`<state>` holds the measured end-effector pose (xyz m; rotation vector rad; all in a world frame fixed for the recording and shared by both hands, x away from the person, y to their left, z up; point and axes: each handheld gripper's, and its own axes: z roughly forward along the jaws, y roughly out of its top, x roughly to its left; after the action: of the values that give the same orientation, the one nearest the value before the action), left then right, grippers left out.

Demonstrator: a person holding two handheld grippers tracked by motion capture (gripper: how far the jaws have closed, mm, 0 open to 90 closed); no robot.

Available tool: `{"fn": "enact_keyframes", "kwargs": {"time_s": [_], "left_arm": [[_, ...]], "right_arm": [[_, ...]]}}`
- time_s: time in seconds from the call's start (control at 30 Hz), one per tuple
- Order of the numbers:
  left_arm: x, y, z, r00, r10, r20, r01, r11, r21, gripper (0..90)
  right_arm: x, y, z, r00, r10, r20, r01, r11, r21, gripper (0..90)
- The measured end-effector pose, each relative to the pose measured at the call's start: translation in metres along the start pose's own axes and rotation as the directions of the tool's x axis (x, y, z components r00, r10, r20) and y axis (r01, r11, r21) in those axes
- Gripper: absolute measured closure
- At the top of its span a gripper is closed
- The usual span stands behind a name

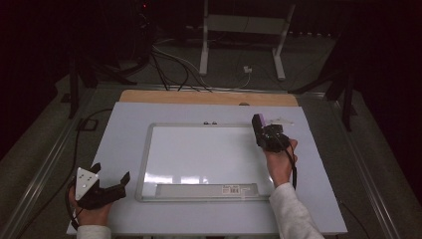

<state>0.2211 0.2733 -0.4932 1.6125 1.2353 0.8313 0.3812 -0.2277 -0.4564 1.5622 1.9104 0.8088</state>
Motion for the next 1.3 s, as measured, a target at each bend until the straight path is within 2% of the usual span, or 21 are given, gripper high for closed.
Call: {"fn": "enact_keyframes", "kwargs": {"time_s": [0.67,1.17,1.3], "left_arm": [[0.000,0.000,0.000,1.0000,0.001,0.002,-0.001,1.0000,0.002,0.6],[0.000,0.000,0.000,1.0000,0.000,0.001,0.000,1.0000,0.001,0.6],[0.000,0.000,0.000,1.0000,0.000,0.002,0.000,1.0000,0.002,0.6]], "right_arm": [[-0.010,-0.004,0.010,0.9993,0.024,0.027,-0.025,0.999,0.038,62.9],[-0.008,-0.020,0.027,0.9980,0.047,0.042,-0.051,0.994,0.098,62.8],[-0.007,-0.020,0.027,0.9977,0.049,0.047,-0.053,0.994,0.095,62.8]]}}
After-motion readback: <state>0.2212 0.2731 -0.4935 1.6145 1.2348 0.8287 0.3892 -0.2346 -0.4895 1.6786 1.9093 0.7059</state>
